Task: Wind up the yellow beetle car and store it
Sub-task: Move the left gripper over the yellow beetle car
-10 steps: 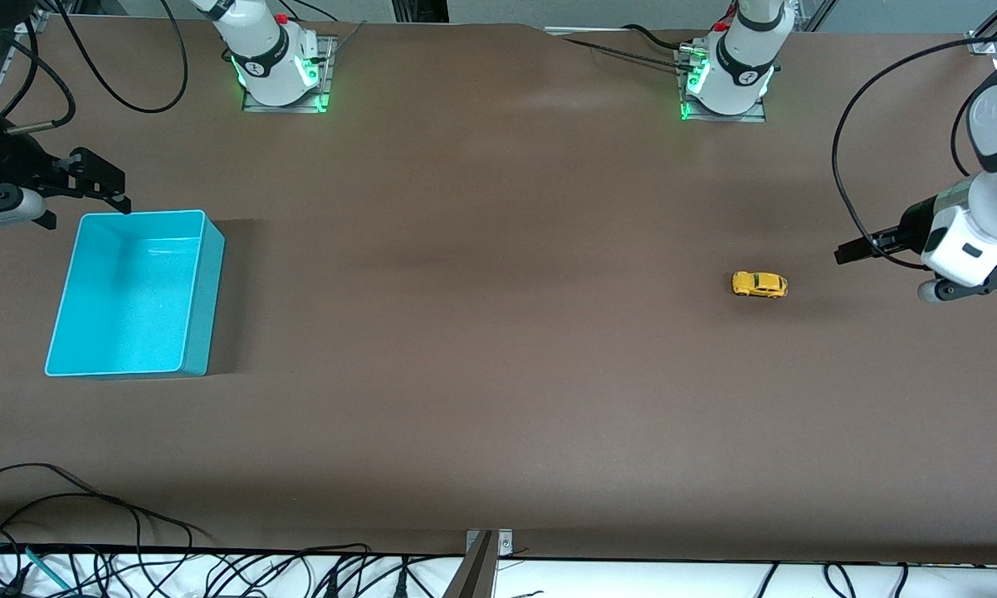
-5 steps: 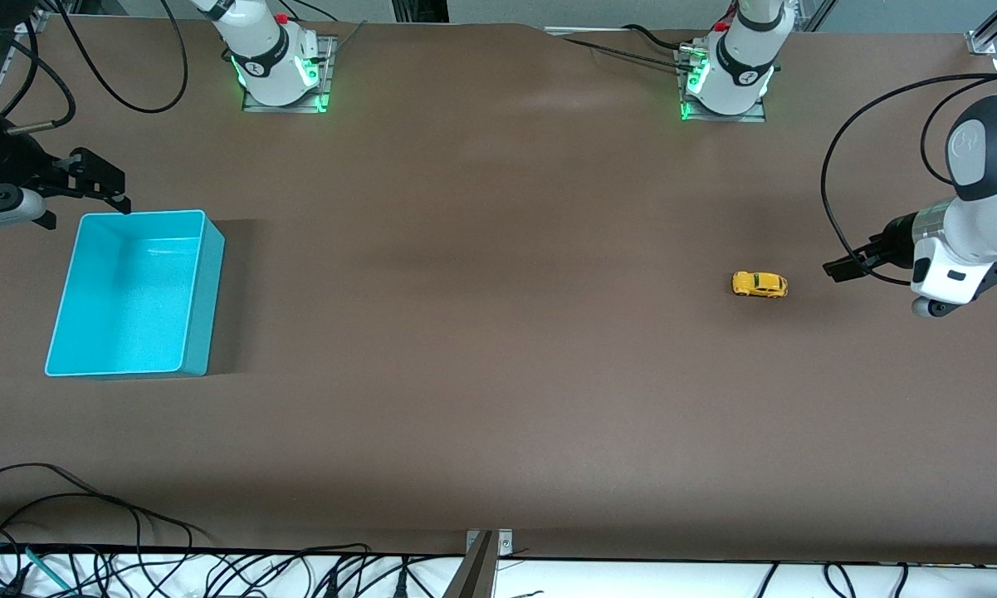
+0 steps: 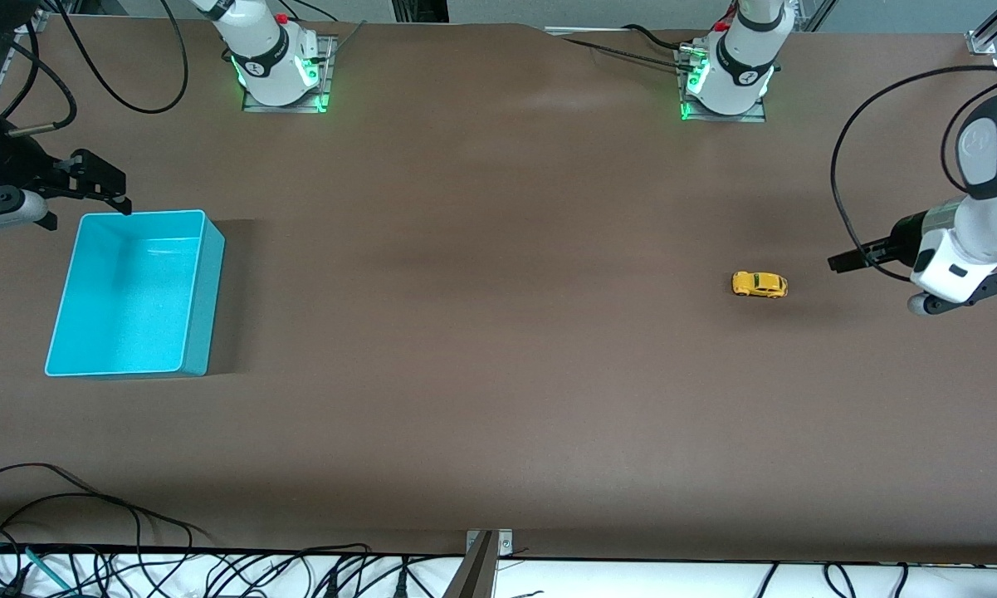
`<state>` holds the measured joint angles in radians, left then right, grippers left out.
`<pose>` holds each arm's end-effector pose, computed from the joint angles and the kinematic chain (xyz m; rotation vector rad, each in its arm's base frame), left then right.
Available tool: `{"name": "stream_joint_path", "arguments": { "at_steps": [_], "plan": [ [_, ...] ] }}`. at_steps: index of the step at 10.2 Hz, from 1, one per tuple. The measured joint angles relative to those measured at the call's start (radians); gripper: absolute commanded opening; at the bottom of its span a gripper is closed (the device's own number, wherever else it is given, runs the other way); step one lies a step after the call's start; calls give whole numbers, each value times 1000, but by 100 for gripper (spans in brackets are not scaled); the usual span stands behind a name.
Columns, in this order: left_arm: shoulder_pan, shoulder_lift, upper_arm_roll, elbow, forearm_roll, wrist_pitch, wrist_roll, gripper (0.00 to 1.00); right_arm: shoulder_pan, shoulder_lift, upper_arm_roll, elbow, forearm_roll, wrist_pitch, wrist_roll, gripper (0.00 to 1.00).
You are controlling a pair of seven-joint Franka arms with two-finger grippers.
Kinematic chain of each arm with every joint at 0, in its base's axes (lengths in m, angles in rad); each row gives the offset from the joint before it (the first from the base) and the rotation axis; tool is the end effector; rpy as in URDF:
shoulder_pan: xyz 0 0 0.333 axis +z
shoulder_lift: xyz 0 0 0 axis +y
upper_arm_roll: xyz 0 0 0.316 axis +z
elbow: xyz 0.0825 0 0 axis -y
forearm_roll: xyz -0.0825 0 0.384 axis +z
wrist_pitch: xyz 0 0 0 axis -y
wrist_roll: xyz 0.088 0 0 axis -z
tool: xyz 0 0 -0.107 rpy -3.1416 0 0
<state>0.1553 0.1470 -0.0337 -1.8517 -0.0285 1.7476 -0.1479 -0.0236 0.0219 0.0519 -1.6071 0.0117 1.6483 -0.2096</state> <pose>0.5662 0.0673 0.4238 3.0584 0.4276 -0.3903 0.5673 0.0169 0.6019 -3.1085 -0.3702 -0.0319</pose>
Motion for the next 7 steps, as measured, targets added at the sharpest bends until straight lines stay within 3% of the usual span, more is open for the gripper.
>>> {"name": "stream_joint_path", "arguments": {
  "at_steps": [7],
  "plan": [
    [0, -17, -3, -4, 0, -19, 37, 100, 0, 1, 0, 0, 0, 0, 0, 100]
  ]
}}
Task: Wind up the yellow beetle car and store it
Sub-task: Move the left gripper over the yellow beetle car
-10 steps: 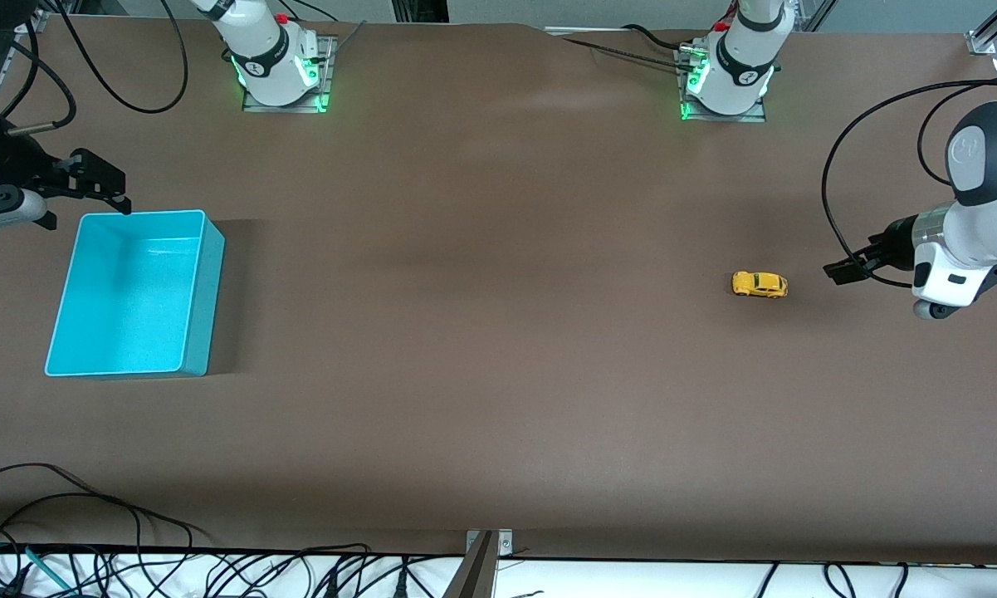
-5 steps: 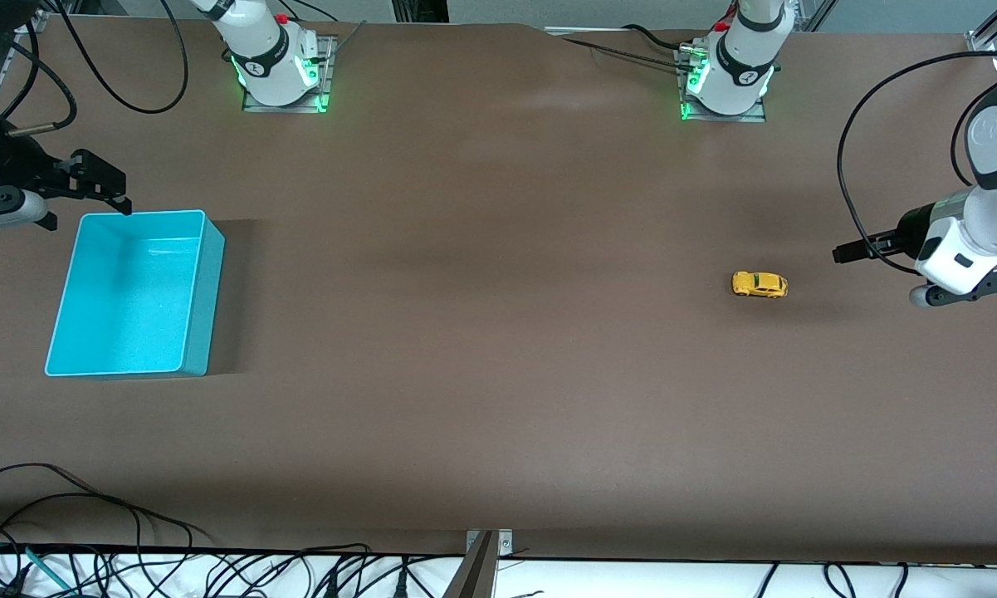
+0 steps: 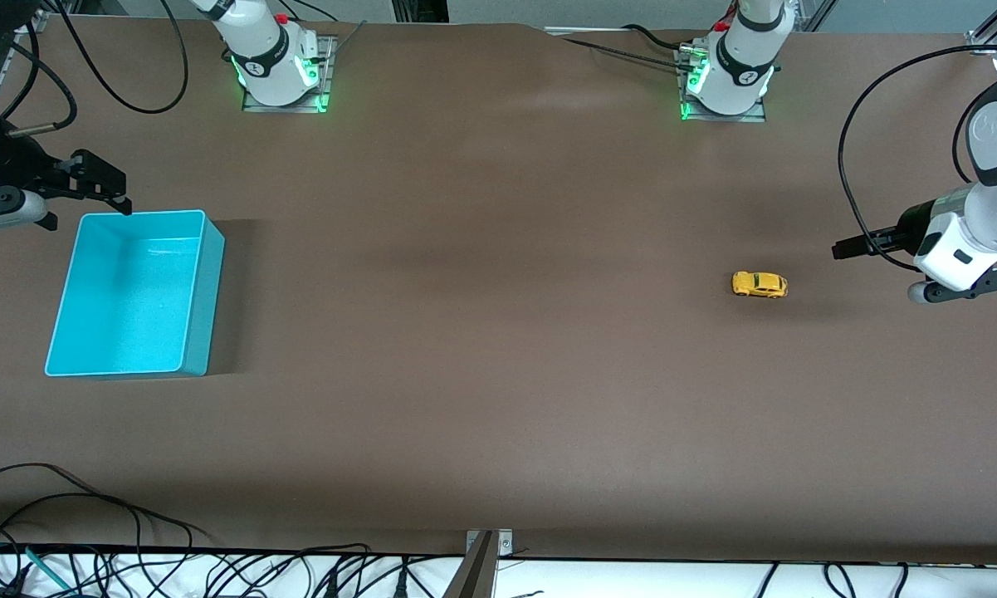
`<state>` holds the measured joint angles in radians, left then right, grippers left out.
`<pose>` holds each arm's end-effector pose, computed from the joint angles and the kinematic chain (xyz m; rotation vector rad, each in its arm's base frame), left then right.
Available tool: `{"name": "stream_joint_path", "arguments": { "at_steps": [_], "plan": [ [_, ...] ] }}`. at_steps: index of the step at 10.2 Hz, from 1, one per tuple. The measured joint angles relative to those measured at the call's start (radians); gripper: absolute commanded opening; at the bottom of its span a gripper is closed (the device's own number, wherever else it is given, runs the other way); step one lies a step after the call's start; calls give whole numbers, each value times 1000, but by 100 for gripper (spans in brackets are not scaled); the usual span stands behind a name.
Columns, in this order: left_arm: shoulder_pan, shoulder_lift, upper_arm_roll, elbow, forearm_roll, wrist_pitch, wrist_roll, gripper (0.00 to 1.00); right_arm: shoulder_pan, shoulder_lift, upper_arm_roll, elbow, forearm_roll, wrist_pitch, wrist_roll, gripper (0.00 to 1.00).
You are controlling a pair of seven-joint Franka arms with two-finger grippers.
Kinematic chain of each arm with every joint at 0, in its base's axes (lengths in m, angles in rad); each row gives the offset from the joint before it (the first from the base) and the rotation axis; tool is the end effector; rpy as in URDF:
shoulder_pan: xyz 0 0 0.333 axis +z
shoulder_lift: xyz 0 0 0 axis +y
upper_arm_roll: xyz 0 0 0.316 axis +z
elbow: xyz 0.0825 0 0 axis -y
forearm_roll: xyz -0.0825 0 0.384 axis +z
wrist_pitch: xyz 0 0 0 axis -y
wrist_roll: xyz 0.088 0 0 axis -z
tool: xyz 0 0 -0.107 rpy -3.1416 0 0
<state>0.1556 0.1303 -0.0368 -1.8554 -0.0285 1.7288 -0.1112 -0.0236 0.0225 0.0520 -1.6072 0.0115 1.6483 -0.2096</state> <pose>0.5617 0.0651 0.4306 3.0612 0.3657 -0.3979 0.5675 0.0169 0.6015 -3.1086 -0.3704 -0.0308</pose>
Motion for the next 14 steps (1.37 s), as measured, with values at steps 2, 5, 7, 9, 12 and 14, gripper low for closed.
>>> {"name": "stream_joint_path", "arguments": {
  "at_steps": [2, 5, 7, 9, 12, 14],
  "plan": [
    [0, 8, 0, -5, 0, 0, -69, 100, 0, 0, 0, 0, 0, 0, 0, 100],
    [0, 28, -1, -5, 0, 0, -176, 100, 0, 5, 0, 0, 0, 0, 0, 100],
    [0, 33, -1, -5, 0, 1, -195, 100, 0, 8, 0, 0, 0, 0, 0, 100],
    [0, 33, -1, -5, 0, 1, -196, 100, 0, 8, 0, 0, 0, 0, 0, 100],
    [0, 34, -2, -5, 0, 1, -197, 100, 0, 8, 0, 0, 0, 0, 0, 100],
    [-1, 38, -3, -5, 0, 1, -241, 100, 0, 8, 0, 0, 0, 0, 0, 100]
  ]
}}
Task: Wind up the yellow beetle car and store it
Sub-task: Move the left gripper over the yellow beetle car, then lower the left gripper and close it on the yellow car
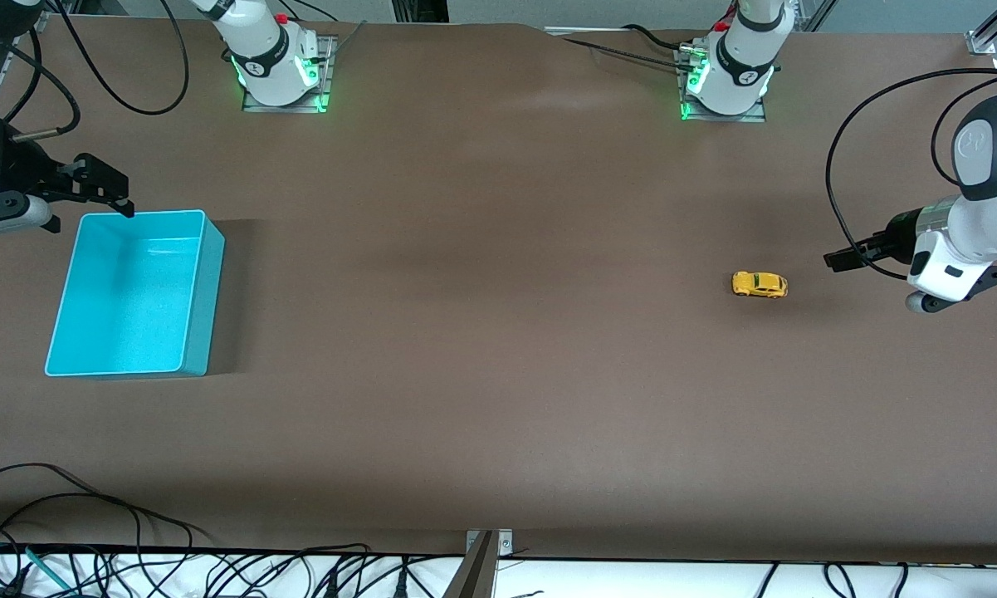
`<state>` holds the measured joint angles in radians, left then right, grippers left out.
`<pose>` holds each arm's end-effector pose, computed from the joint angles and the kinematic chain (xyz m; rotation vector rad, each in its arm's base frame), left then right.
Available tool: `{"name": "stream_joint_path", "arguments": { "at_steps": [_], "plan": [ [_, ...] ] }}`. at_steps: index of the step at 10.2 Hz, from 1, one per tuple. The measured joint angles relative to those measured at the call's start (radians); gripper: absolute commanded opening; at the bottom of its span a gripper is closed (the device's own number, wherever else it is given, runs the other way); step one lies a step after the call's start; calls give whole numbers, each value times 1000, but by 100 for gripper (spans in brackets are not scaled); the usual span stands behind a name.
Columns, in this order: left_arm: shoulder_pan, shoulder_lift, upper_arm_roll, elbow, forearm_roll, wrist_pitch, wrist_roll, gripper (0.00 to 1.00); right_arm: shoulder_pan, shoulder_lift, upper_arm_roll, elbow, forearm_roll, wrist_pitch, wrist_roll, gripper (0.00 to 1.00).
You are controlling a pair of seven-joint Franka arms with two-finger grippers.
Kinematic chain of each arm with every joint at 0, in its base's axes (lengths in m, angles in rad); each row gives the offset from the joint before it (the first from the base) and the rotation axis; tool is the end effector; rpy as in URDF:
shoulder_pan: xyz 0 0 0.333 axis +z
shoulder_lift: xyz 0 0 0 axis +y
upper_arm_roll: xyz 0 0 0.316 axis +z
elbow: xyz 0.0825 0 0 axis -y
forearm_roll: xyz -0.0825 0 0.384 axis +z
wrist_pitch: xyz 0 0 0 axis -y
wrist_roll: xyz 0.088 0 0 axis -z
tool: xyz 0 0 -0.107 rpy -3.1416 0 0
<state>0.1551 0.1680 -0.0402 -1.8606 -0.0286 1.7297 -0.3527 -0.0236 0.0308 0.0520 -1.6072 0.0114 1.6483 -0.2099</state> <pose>0.5642 0.0633 0.4070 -3.0171 -0.7318 0.4703 0.5697 0.0169 0.5968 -3.1075 -0.3707 -0.0180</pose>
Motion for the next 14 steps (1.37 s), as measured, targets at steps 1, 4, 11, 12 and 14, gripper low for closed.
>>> {"name": "stream_joint_path", "arguments": {
  "at_steps": [1, 4, 11, 12, 14],
  "plan": [
    [0, 8, 0, 0, 0, 1, -58, 100, 0, 0, 0, 0, 0, 0, 0, 100],
    [5, 36, 1, -52, 0, 109, -325, 100, 0, 2, 0, 0, 0, 0, 0, 100],
    [2, 90, -9, -338, 0, 588, -942, 100, 0, 26, 0, 0, -1, 2, 0, 100],
    [-4, 115, -21, -343, 0, 612, -983, 99, 0, 28, 0, 0, -1, 2, 0, 100],
    [-13, 154, -34, -343, 0, 641, -1044, 99, 0, 28, 0, 0, -1, 3, -1, 100]
  ]
}}
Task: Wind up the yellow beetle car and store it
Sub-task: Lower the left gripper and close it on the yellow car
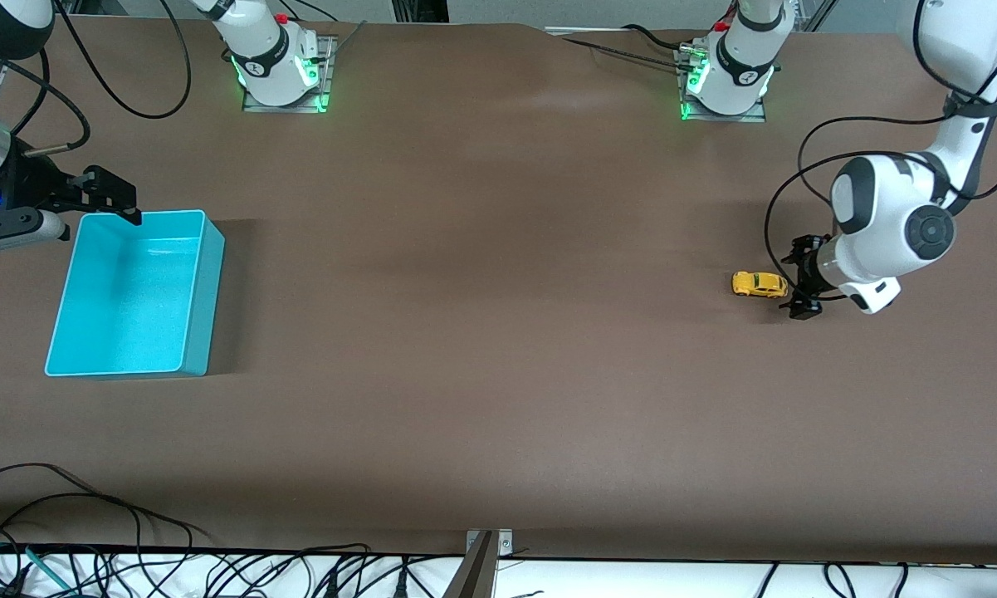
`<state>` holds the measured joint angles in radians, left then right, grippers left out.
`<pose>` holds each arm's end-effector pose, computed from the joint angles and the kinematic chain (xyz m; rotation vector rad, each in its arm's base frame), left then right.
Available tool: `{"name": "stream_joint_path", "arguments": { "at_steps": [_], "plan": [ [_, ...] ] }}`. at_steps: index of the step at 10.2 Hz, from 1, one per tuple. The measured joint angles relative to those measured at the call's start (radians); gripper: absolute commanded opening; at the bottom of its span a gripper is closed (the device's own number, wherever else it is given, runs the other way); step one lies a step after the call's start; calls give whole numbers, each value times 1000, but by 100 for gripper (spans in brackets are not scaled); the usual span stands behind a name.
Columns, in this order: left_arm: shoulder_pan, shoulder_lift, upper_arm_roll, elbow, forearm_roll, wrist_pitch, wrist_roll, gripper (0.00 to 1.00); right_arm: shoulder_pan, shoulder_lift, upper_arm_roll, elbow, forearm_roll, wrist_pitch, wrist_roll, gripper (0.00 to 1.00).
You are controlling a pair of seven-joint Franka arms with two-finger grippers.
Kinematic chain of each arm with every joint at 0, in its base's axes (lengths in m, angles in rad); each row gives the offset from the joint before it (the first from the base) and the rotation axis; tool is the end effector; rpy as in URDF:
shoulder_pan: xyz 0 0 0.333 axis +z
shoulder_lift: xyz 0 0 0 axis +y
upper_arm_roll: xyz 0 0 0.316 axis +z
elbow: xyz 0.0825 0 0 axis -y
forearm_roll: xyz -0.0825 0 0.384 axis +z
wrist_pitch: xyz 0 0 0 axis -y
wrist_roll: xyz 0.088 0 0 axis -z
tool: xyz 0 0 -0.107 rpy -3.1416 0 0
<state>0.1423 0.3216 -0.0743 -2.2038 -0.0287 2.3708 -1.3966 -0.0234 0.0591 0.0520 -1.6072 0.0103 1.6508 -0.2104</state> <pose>0.5368 0.0357 0.2222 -2.2592 -2.0810 0.2265 0.5772 0.0167 0.5808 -3.1047 -0.3713 0.0221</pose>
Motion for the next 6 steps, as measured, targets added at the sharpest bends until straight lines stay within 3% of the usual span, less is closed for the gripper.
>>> {"name": "stream_joint_path", "arguments": {
  "at_steps": [6],
  "plan": [
    [-15, 40, -4, -21, 0, 44, -36, 93, 2, 1, 4, 0, 0, 0, -1, 100]
  ]
}}
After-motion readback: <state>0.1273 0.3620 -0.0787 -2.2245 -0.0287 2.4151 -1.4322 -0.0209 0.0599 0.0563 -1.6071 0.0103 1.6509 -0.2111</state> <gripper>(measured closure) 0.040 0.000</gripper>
